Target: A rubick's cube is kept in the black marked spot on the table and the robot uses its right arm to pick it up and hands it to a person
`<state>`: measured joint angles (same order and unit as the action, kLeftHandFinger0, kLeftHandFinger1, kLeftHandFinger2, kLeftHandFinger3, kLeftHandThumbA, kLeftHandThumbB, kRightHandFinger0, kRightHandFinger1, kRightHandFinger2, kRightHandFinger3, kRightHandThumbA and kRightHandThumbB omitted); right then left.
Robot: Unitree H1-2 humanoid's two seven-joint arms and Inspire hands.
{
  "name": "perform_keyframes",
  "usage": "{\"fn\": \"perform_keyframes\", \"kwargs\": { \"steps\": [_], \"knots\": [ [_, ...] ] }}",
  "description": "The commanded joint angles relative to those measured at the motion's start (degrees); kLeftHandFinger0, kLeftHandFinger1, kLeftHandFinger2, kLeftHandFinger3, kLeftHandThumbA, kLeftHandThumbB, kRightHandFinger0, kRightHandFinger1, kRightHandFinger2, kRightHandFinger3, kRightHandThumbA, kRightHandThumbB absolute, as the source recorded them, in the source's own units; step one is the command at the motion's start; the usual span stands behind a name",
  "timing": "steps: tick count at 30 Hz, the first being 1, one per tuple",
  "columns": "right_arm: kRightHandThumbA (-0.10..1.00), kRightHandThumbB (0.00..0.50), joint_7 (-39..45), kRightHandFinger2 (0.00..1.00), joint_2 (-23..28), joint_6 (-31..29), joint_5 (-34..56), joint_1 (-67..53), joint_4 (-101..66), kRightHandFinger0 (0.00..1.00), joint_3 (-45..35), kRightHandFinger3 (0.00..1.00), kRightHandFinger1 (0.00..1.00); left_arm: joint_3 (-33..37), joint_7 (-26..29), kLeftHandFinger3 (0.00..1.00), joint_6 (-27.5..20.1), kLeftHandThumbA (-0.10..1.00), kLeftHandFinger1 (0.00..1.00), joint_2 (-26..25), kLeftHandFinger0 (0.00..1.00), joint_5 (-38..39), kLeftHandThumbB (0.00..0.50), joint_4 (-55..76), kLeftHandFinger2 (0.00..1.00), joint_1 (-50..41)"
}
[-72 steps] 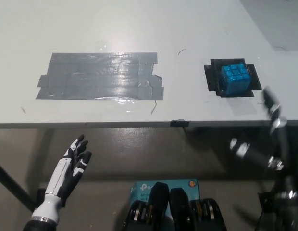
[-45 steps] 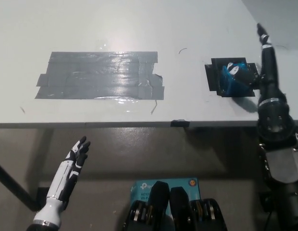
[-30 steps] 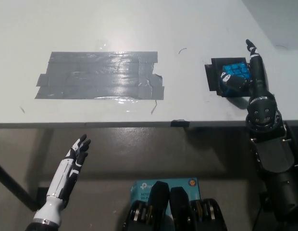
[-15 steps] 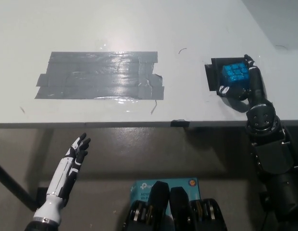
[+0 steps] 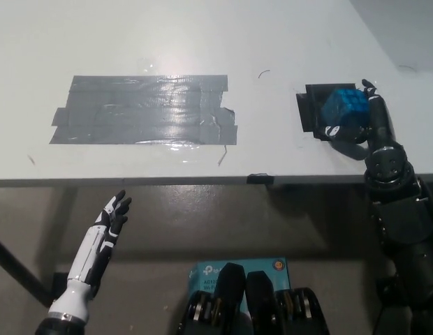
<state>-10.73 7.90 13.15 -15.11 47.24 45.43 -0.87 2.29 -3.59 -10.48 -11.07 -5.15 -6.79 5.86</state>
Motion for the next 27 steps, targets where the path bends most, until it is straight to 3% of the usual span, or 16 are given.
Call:
{"fn": "perform_keyframes", "kwargs": {
  "steps": [1, 10, 17, 27],
  "knots": [
    [0.9, 0.5, 1.7, 1.0, 0.1, -1.2, 2.3, 3.0, 2.4, 1.0, 0.0, 1.0, 1.0, -0.6, -0.3, 1.0, -0.9, 0.98, 1.0, -0.3, 1.0, 0.6, 0.227, 1.6, 1.0, 1.1],
    [0.92, 0.5, -1.1, 1.0, -0.2, 0.9, 0.5, 2.3, -3.7, 1.0, 0.7, 1.0, 1.0, -0.7, -0.2, 1.0, -1.1, 0.97, 1.0, -0.4, 1.0, 0.6, 0.226, 1.6, 1.0, 1.1],
    [0.87, 0.5, -0.6, 1.0, -0.1, 2.6, 0.9, 1.6, -6.8, 1.0, 0.5, 1.0, 1.0, -0.6, -0.4, 1.0, -1.3, 0.98, 1.0, -0.5, 1.0, 0.6, 0.224, 1.1, 1.0, 1.0],
    [0.89, 0.5, 0.0, 1.0, -0.2, 0.4, 1.6, 2.2, -3.1, 1.0, 1.1, 1.0, 1.0, -0.7, -0.5, 1.0, -0.5, 0.98, 1.0, -0.5, 1.0, 0.9, 0.226, 1.5, 1.0, 1.6]
  ]
}}
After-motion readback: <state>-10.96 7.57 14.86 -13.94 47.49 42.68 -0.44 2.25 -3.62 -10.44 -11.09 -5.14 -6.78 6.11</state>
